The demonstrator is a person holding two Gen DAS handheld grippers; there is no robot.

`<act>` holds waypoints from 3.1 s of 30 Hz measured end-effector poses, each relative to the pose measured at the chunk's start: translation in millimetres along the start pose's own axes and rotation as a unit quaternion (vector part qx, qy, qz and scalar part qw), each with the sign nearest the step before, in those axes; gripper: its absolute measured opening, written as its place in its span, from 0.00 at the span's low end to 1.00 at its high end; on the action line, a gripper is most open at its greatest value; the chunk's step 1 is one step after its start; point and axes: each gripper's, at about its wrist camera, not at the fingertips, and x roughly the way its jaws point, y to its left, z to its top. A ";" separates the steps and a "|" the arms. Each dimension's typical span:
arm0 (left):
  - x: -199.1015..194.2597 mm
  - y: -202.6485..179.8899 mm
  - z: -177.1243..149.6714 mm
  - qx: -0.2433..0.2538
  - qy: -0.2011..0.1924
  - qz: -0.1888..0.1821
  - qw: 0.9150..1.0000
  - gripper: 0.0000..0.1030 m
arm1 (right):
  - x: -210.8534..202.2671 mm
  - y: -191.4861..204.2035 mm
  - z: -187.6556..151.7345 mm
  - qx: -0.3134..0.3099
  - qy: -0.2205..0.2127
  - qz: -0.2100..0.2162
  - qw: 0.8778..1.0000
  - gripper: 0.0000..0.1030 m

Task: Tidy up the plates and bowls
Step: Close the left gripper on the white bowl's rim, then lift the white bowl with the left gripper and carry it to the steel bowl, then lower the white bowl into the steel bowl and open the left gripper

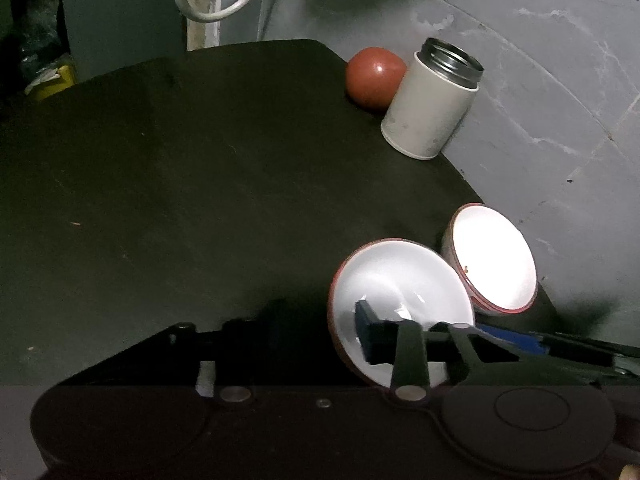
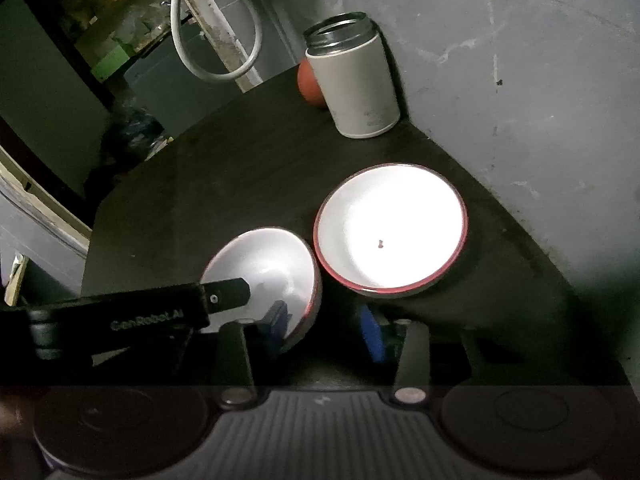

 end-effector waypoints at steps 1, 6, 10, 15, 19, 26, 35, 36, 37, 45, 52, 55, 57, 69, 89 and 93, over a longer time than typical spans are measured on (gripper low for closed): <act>0.3 0.1 -0.1 -0.002 0.003 -0.006 1.000 0.25 | 0.6 0.5 0.4 0.001 0.001 0.002 1.000 0.36; -2.1 -0.6 -3.5 -0.015 0.008 -0.027 0.999 0.16 | 2.0 1.3 0.9 0.010 0.007 0.020 1.000 0.24; -7.0 1.0 -5.9 -0.021 0.007 -0.028 0.999 0.13 | 1.6 4.7 0.4 0.003 0.007 0.019 1.000 0.19; -14.8 0.8 -11.0 -0.018 0.000 -0.027 0.999 0.13 | -1.3 4.7 -1.6 0.004 0.010 0.022 1.000 0.18; -25.6 0.7 -16.1 -0.014 -0.010 -0.032 0.999 0.12 | -6.4 7.4 -5.2 -0.001 0.004 0.025 1.000 0.18; -56.8 -5.5 -25.3 -0.003 -0.032 -0.049 0.998 0.13 | -31.1 8.5 -13.2 -0.004 -0.021 0.039 0.999 0.18; -97.6 -16.3 -42.6 0.020 -0.057 -0.074 0.995 0.13 | -78.0 14.1 -31.2 -0.013 -0.056 0.040 0.998 0.18; -102.1 -17.3 -45.8 0.022 -0.059 -0.077 0.995 0.12 | -83.3 15.3 -34.1 -0.013 -0.060 0.039 0.997 0.18; -106.3 -17.9 -49.2 0.024 -0.060 -0.079 0.995 0.12 | -88.0 16.6 -36.4 -0.013 -0.062 0.038 0.997 0.18; -130.3 -25.7 -78.5 0.042 -0.049 -0.099 0.993 0.12 | -120.6 23.4 -65.6 -0.016 -0.076 0.029 0.997 0.18; -136.8 -32.8 -107.3 0.060 -0.024 -0.120 0.991 0.12 | -142.0 18.9 -97.7 -0.014 -0.066 0.020 0.998 0.18; -137.6 -33.8 -117.5 0.063 -0.013 -0.126 0.990 0.12 | -148.4 16.9 -111.6 -0.012 -0.056 0.013 0.998 0.18; -137.1 -33.6 -122.5 0.064 -0.005 -0.130 0.990 0.12 | -151.7 16.0 -119.8 -0.011 -0.049 0.010 0.999 0.18; -125.9 -34.1 -143.4 0.059 0.049 -0.124 0.989 0.12 | -162.0 12.9 -144.8 -0.003 -0.020 0.002 1.000 0.18; -104.3 -43.3 -138.0 0.059 0.093 -0.109 0.988 0.13 | -145.5 6.1 -144.8 0.002 0.028 -0.012 1.000 0.18; -99.7 -43.4 -136.8 0.055 0.098 -0.105 0.988 0.13 | -142.7 5.5 -144.2 0.001 0.033 -0.010 0.999 0.18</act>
